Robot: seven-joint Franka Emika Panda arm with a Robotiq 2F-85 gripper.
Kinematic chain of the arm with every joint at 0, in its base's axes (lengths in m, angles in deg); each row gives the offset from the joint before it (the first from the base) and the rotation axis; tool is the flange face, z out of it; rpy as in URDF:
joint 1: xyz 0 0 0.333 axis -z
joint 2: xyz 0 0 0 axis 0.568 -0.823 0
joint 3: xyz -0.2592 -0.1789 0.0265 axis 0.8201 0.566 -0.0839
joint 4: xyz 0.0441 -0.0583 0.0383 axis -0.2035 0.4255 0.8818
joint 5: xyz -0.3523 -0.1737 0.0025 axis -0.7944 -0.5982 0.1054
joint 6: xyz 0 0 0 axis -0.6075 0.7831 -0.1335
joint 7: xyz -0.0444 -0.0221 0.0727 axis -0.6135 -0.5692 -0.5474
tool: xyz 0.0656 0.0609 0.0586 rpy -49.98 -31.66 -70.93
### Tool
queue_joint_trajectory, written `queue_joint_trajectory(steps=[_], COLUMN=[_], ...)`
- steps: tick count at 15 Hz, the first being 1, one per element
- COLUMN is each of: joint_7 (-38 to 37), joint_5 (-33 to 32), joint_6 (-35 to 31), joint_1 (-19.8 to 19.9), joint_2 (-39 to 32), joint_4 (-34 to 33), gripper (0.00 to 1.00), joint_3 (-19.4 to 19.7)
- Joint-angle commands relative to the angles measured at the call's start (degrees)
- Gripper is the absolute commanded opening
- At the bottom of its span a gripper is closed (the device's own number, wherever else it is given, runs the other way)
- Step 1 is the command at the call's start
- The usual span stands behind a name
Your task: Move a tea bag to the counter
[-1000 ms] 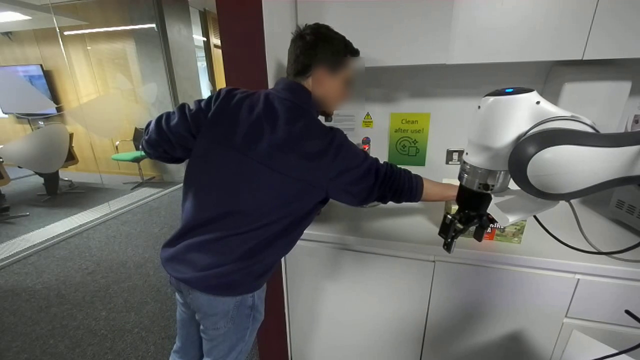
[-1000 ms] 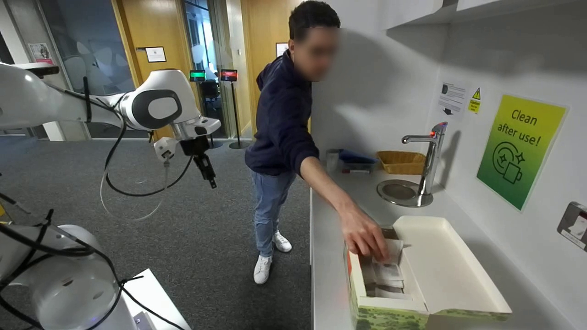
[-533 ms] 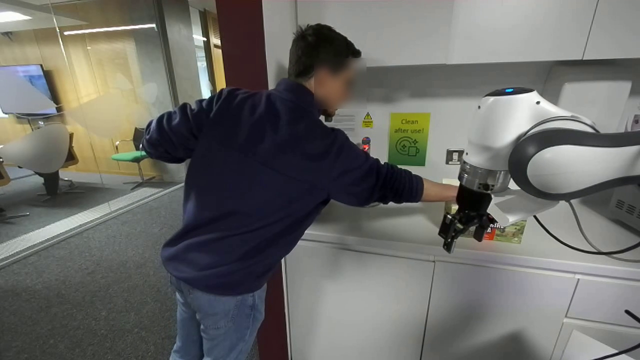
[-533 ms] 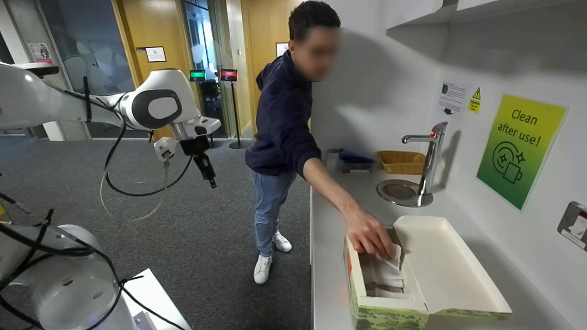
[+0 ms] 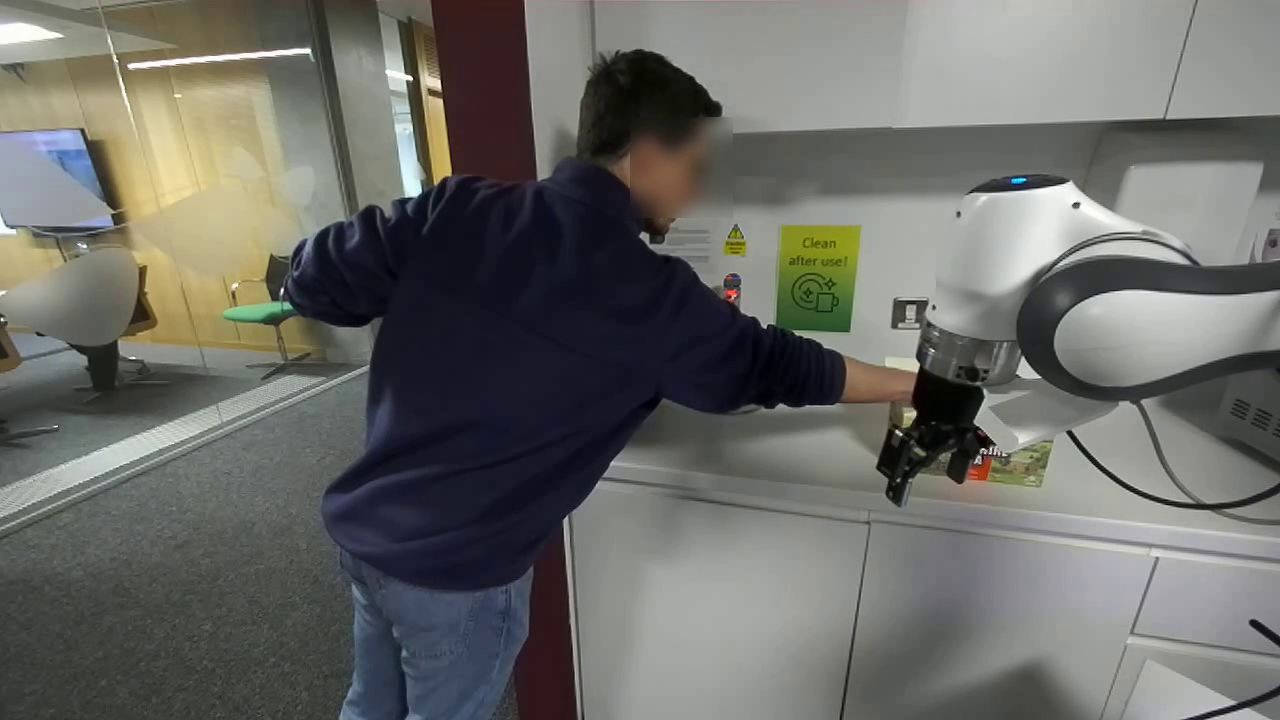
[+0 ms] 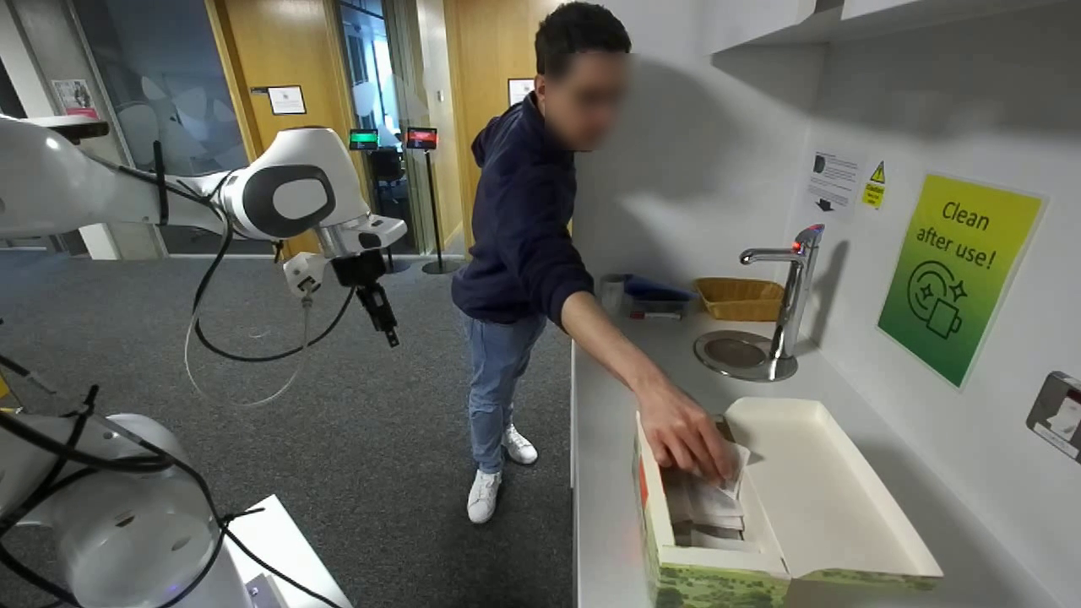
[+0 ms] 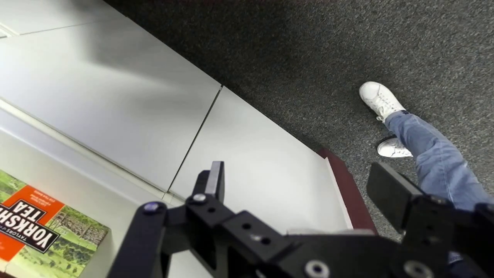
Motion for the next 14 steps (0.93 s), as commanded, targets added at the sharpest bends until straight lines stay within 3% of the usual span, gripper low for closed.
queue_joint_trajectory(steps=[1, 10, 14], joint_7=[-0.23, -5.89, -7.41], joint_5=[-0.30, 0.28, 0.08], joint_6=[0.14, -0.51, -0.67], joint_1=[-0.43, 2.67, 6.18], joint_2=[-0.10, 0.20, -0.39], joint_4=[-0.12, -0.61, -1.35], gripper=[1.00, 1.00, 1.00], joint_3=[0.38, 1.94, 6.09])
